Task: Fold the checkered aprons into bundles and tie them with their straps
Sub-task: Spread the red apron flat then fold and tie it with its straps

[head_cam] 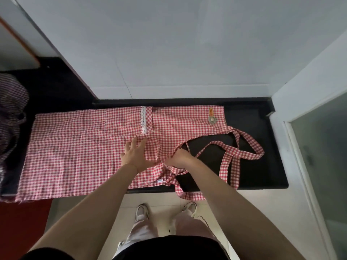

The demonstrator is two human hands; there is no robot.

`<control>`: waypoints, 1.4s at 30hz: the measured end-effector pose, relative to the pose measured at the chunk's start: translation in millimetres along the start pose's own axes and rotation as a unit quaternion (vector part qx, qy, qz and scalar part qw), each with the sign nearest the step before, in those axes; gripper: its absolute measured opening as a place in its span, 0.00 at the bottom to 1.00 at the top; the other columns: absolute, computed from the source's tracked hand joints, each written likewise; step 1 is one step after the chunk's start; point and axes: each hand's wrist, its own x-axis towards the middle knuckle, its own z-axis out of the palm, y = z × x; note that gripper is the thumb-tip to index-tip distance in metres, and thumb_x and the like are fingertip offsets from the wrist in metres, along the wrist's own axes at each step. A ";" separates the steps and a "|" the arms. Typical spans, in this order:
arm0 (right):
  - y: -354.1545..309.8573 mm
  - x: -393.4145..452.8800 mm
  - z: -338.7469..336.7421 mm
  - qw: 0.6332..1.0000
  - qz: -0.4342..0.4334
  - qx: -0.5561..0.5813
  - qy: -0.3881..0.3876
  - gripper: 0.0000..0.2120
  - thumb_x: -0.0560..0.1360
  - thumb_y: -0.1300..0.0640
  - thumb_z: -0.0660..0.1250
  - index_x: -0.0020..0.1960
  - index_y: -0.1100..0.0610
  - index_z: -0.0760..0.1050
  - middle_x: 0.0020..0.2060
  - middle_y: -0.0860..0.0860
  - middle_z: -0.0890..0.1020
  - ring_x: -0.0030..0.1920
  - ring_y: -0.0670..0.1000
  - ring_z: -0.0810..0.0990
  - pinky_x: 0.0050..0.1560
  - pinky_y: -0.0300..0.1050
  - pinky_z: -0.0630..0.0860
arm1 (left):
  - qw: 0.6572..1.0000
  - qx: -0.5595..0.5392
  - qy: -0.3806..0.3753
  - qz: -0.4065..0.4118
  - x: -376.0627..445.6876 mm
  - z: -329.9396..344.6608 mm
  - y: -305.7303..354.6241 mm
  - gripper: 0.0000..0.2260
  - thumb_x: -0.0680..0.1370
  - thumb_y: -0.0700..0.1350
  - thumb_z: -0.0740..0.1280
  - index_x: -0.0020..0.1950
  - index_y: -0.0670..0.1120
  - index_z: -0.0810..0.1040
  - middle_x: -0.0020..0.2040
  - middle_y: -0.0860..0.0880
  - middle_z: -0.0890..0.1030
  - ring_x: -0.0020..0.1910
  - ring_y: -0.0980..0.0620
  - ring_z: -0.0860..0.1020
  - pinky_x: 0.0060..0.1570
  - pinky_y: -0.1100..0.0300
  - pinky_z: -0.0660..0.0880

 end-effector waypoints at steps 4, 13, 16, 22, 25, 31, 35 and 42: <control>-0.2 -0.7 10.9 0.996 0.020 -0.084 -0.001 0.10 0.77 0.58 0.67 0.39 0.56 0.70 0.33 0.51 0.69 0.35 0.50 0.71 0.38 0.41 0.67 | 0.998 0.031 -0.043 0.028 -2.6 -5.9 -5.6 0.50 0.68 0.71 0.70 0.81 0.60 0.47 0.82 0.47 0.42 0.80 0.38 0.43 0.72 0.34 0.57; -0.5 -34.2 12.4 0.993 0.064 -0.097 0.032 0.23 0.82 0.49 0.61 0.30 0.53 0.60 0.25 0.48 0.61 0.26 0.47 0.61 0.33 0.41 0.60 | 0.992 0.029 -0.094 0.078 -3.7 -13.2 -13.6 0.43 0.74 0.72 0.61 0.81 0.61 0.44 0.81 0.45 0.36 0.78 0.35 0.38 0.74 0.32 0.50; 6.6 -47.5 14.0 0.969 0.113 -0.221 -0.005 0.19 0.83 0.46 0.59 0.40 0.58 0.74 0.35 0.51 0.74 0.36 0.50 0.72 0.44 0.45 0.66 | 0.990 0.028 -0.109 0.086 -4.7 -16.0 -15.5 0.47 0.72 0.70 0.67 0.81 0.60 0.42 0.80 0.44 0.34 0.78 0.34 0.37 0.74 0.32 0.49; 36.7 -62.3 13.7 0.882 0.255 -0.370 0.140 0.11 0.80 0.55 0.63 0.60 0.57 0.76 0.56 0.52 0.80 0.56 0.55 0.79 0.58 0.49 0.73 | 0.986 0.085 -0.105 0.102 -9.0 -14.3 -16.4 0.56 0.68 0.63 0.76 0.80 0.58 0.38 0.79 0.40 0.33 0.77 0.32 0.38 0.74 0.33 0.51; 44.5 -64.1 18.3 0.818 0.209 -0.417 0.336 0.11 0.81 0.53 0.62 0.61 0.54 0.74 0.56 0.52 0.79 0.59 0.54 0.77 0.60 0.48 0.71 | 0.984 0.100 -0.102 0.107 -11.1 -11.0 -14.2 0.56 0.69 0.58 0.77 0.80 0.58 0.38 0.79 0.40 0.32 0.77 0.31 0.38 0.73 0.32 0.52; 28.7 -43.4 57.5 0.949 0.082 -0.226 0.203 0.11 0.80 0.60 0.59 0.40 0.57 0.73 0.34 0.52 0.76 0.37 0.51 0.77 0.39 0.41 0.72 | 0.980 0.080 -0.045 0.174 -24.2 11.7 -9.1 0.41 0.74 0.66 0.67 0.80 0.63 0.47 0.81 0.45 0.39 0.79 0.34 0.42 0.72 0.30 0.56; 30.4 -32.2 89.3 0.973 0.098 -0.155 0.141 0.14 0.76 0.54 0.68 0.34 0.55 0.68 0.28 0.49 0.70 0.30 0.49 0.70 0.33 0.40 0.66 | 0.973 0.126 -0.066 0.179 -27.0 18.1 -12.2 0.45 0.73 0.67 0.68 0.80 0.63 0.44 0.81 0.45 0.37 0.78 0.33 0.40 0.72 0.30 0.53; 20.9 -29.5 103.5 0.935 0.120 -0.241 0.233 0.10 0.77 0.53 0.69 0.55 0.58 0.76 0.45 0.51 0.78 0.52 0.55 0.82 0.54 0.47 0.76 | 0.967 0.151 -0.095 0.180 -26.2 10.7 -12.1 0.53 0.68 0.64 0.75 0.80 0.62 0.41 0.80 0.44 0.35 0.78 0.32 0.38 0.72 0.30 0.52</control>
